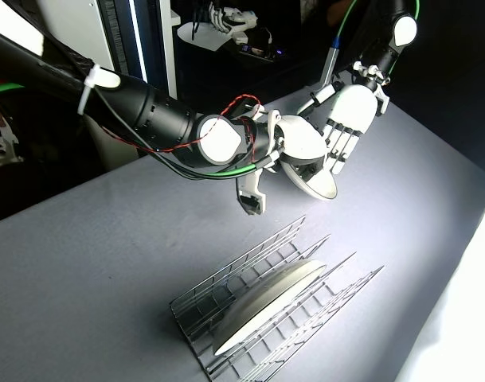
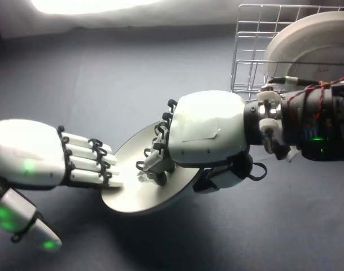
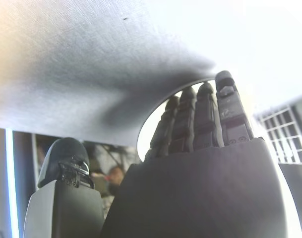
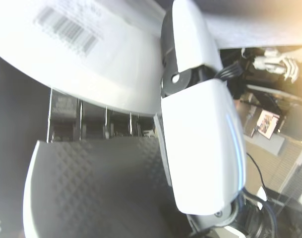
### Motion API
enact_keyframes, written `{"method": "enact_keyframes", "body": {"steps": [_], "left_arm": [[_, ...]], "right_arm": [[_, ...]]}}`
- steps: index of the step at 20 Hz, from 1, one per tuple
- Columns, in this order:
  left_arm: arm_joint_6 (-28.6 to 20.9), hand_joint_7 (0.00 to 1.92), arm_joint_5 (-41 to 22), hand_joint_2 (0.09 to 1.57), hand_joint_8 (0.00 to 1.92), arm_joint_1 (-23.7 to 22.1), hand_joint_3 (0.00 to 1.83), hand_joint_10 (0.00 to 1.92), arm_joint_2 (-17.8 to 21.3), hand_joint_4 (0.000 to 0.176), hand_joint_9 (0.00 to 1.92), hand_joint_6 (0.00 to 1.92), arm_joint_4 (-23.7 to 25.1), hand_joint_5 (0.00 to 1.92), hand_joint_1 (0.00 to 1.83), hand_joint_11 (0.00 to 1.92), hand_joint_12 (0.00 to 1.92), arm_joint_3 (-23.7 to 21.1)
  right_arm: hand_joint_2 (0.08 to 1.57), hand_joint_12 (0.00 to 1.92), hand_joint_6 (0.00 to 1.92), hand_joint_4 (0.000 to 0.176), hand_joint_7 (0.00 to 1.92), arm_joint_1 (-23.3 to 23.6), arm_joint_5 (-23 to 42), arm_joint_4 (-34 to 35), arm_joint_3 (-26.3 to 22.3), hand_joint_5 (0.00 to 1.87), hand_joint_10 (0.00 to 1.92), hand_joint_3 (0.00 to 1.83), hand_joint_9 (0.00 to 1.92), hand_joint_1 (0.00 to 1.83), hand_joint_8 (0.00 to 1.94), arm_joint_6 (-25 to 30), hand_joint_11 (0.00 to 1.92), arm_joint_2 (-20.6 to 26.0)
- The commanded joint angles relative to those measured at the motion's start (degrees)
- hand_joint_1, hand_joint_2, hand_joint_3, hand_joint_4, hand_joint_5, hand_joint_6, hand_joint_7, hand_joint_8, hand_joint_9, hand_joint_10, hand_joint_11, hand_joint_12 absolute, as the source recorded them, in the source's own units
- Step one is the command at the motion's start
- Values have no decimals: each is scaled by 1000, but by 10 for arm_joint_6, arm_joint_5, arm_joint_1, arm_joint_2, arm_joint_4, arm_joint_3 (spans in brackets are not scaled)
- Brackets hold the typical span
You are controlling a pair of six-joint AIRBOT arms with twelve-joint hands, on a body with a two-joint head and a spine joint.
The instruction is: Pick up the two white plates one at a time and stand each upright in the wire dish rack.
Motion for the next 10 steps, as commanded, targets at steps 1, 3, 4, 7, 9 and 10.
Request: {"method": "enact_keyframes", "body": {"steps": [1, 3, 4, 7, 9, 10], "left_arm": [[0, 63, 0, 1087, 3, -10, 0, 8, 11, 0, 36, 0, -11, 82, 0, 31, 21, 5], [-2, 59, -2, 1102, 1, -40, 0, 2, 19, 0, 23, 0, -12, 78, 0, 21, 18, 9], [-6, 49, -3, 1108, 0, -54, 0, 0, 22, 0, 9, 0, -12, 72, 0, 8, 13, 11], [-17, 50, -9, 1117, 2, -94, 4, 3, 32, 0, 10, 5, -13, 84, 0, 15, 17, 23], [-29, 29, -18, 1112, 0, -117, 1, 0, 36, 0, 0, 0, -13, 70, 0, 1, 9, 38], [-32, 27, -21, 1113, 0, -121, 2, 0, 37, 0, 0, 0, -14, 67, 0, 0, 7, 43]], "right_arm": [[1121, 1072, 1026, 0, 994, 5, 16, 14, -3, 733, 1121, 0, 1081, 1381, 949, 5, 897, 3], [1096, 1462, 942, 0, 1025, 6, 15, 14, -6, 749, 905, 0, 1146, 1486, 824, 4, 849, 5], [1095, 1545, 957, 0, 1010, 6, 14, 14, -6, 726, 862, 1, 1157, 1508, 828, 4, 827, 5], [1127, 1640, 985, 0, 951, 6, 12, 14, -7, 740, 1033, 1, 1006, 1494, 918, 4, 771, 7], [1116, 1619, 963, 0, 975, 6, 12, 14, -7, 791, 994, 0, 1024, 1493, 902, 4, 770, 8], [1111, 1610, 951, 0, 983, 6, 12, 14, -7, 812, 980, 0, 1030, 1493, 896, 4, 771, 8]]}}
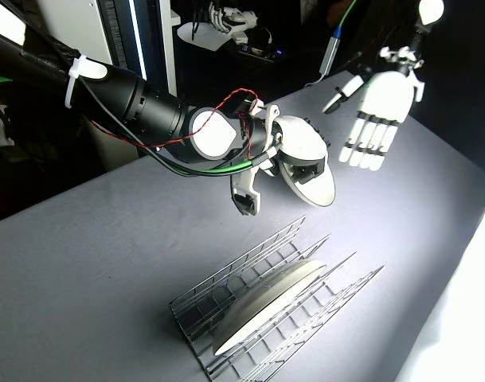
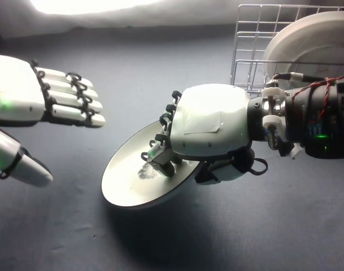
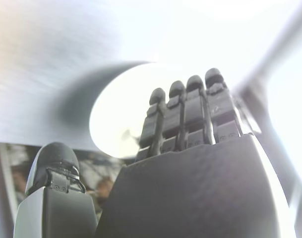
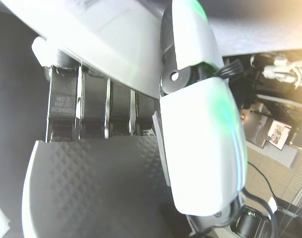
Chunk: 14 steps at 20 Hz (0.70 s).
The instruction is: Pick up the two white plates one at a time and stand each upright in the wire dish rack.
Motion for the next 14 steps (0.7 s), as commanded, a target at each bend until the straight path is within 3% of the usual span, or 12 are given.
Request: {"method": "enact_keyframes", "body": {"steps": [1, 4, 5, 6, 7, 8, 9, 10, 12, 14], "left_arm": [[-5, 37, -18, 1116, 5, -9, 3, 0, 10, 0, 0, 4, -31, 76, 0, 10, 11, 7], [-8, 47, -29, 1102, 7, -14, 0, 4, 14, 0, 11, 6, -31, 84, 0, 18, 15, 22], [-11, 48, -34, 1099, 7, -14, 0, 7, 14, 0, 19, 0, -31, 71, 0, 17, 15, 26], [-14, 39, -38, 1099, 2, -14, 0, 2, 14, 0, 8, 0, -32, 59, 0, 5, 11, 31], [-17, 37, -44, 1104, 1, -14, 0, 0, 15, 0, 1, 2, -32, 60, 0, 0, 9, 36], [-17, 30, -47, 1112, 0, -14, 2, 0, 16, 0, 0, 2, -32, 61, 0, 0, 1, 38], [-17, 34, -50, 1107, 2, -14, 0, 1, 17, 0, 4, 2, -32, 61, 0, 10, 5, 40], [-18, 35, -54, 1105, 3, -14, 0, 2, 18, 0, 6, 2, -33, 63, 0, 10, 4, 44], [-20, 41, -59, 1085, 5, -15, 0, 5, 20, 0, 13, 4, -33, 68, 0, 12, 6, 47], [-22, 38, -62, 1086, 2, -18, 0, 2, 21, 0, 7, 1, -34, 63, 0, 0, 0, 48]], "right_arm": [[1106, 1596, 939, 0, 991, 2, 15, 11, -2, 836, 965, 0, 1030, 1493, 889, 4, 779, 2], [1101, 1603, 890, 0, 1001, 7, 22, 12, -5, 852, 942, 0, 1060, 1493, 855, 4, 788, 6], [1110, 1233, 984, 0, 1000, 8, 24, 20, -10, 819, 1075, 0, 1036, 1404, 914, 4, 828, 9], [1133, 1094, 1076, 0, 960, 12, 24, 30, -16, 750, 1156, 2, 998, 1381, 989, 4, 841, 13], [1133, 1552, 1031, 0, 971, 17, 25, 35, -25, 745, 1068, 0, 1000, 1468, 931, 4, 728, 17], [1133, 1638, 1036, 0, 963, 22, 28, 38, -33, 734, 1041, 0, 1005, 1486, 924, 4, 717, 21], [1137, 1240, 1089, 0, 955, 25, 29, 43, -40, 733, 1153, 1, 995, 1396, 971, 4, 799, 24], [1134, 1076, 1092, 0, 953, 30, 29, 51, -51, 748, 1158, 0, 1002, 1379, 983, 4, 859, 29], [1149, 1056, 1122, 0, 914, 38, 32, 56, -70, 725, 1202, 0, 975, 1371, 1062, 4, 858, 39], [1129, 1053, 1081, 0, 987, 44, 32, 69, -83, 709, 1134, 0, 1057, 1380, 961, 4, 918, 47]]}}
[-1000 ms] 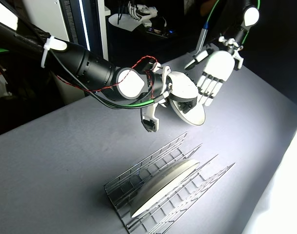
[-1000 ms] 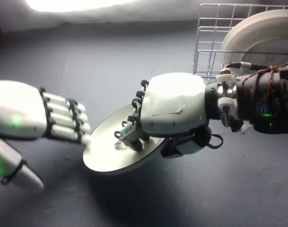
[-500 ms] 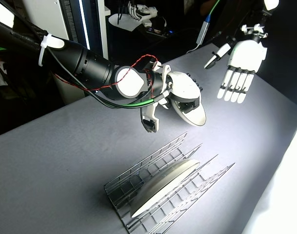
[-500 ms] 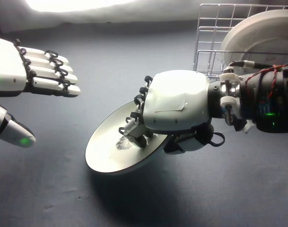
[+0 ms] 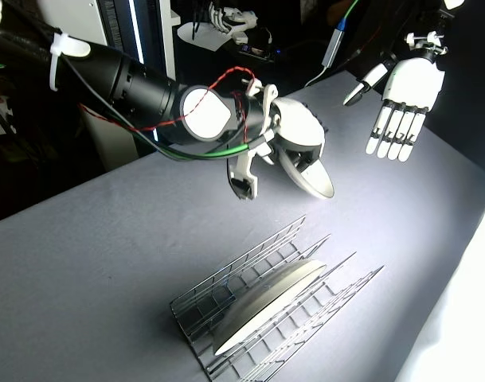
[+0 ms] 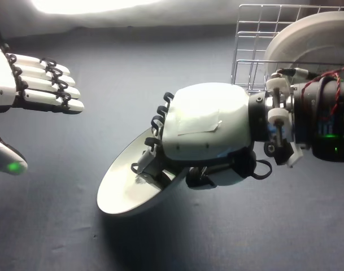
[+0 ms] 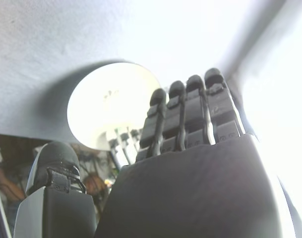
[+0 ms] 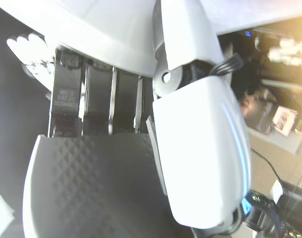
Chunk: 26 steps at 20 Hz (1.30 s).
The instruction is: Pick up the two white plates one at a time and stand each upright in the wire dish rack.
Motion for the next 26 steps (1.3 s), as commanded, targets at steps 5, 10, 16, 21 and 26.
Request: {"method": "enact_keyframes", "body": {"steps": [5, 10, 16, 21, 26], "left_arm": [[-3, 44, -12, 1113, 2, -8, 6, 0, 7, 0, 0, 7, -37, 85, 0, 8, 5, 6], [-3, 43, -49, 1108, 3, 5, 3, 2, 9, 0, 12, 2, -63, 76, 0, 19, 10, -4], [-2, 63, -43, 1095, 6, 76, 0, 8, -2, 0, 35, 2, -64, 83, 0, 27, 18, -60], [29, 49, 8, 1110, 0, 133, 5, 0, -22, 0, 7, 0, -63, 81, 0, 4, 12, -95], [33, 29, 35, 1118, 0, 135, 6, 0, -33, 0, 0, 0, -63, 77, 0, 2, 9, -108]], "right_arm": [[1087, 979, 891, 0, 1054, 12, 46, 25, -9, 925, 1076, 0, 1030, 1388, 856, 1, 909, 13], [1099, 1572, 863, 0, 1018, -3, 45, 25, -28, 872, 976, 0, 1044, 1490, 868, 1, 769, 24], [1090, 1255, 869, 0, 1003, -18, 45, 24, -44, 927, 1059, 1, 1048, 1408, 900, 1, 824, 33], [1122, 1042, 1064, 0, 971, -19, 47, 24, -44, 720, 1098, 1, 1097, 1383, 985, 1, 904, 40], [1120, 980, 1078, 0, 974, -22, 47, 24, -44, 716, 1071, 1, 1110, 1383, 976, 1, 929, 43]]}}
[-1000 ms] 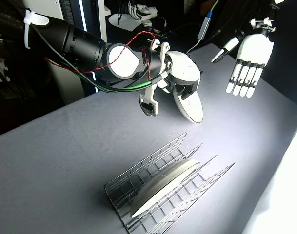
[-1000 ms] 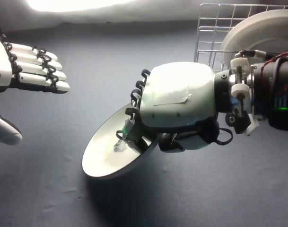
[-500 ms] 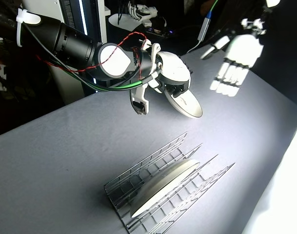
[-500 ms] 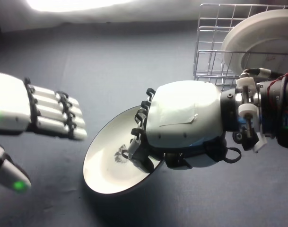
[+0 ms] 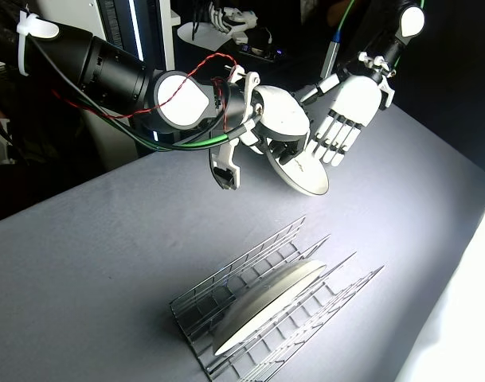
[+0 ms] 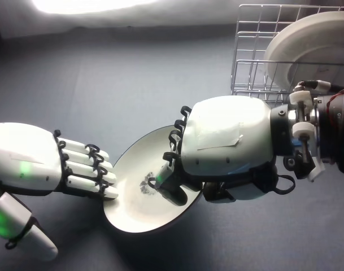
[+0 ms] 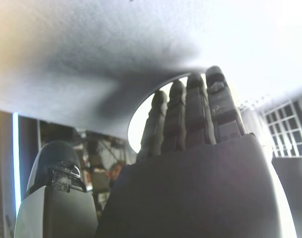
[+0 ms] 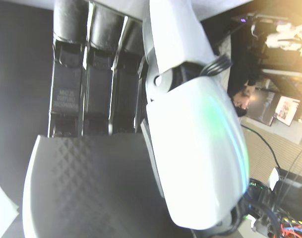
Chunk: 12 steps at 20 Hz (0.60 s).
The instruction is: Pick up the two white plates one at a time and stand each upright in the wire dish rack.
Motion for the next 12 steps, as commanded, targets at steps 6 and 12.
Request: {"method": "enact_keyframes", "body": {"steps": [6, 12], "left_arm": [[2, 62, -6, 1085, 11, -13, 0, 13, -4, 0, 39, 5, -25, 82, 0, 52, 34, -16], [2, 38, 0, 1103, 0, -6, 1, 0, -8, 0, 0, 2, -16, 79, 0, 6, 18, -33]], "right_arm": [[1130, 989, 1067, 0, 961, 0, 48, 21, -4, 701, 1128, 1, 1084, 1381, 1002, 1, 938, 2], [1087, 985, 944, 0, 1056, -2, 50, 21, -4, 822, 1020, 0, 1143, 1392, 839, 1, 931, 3]]}}
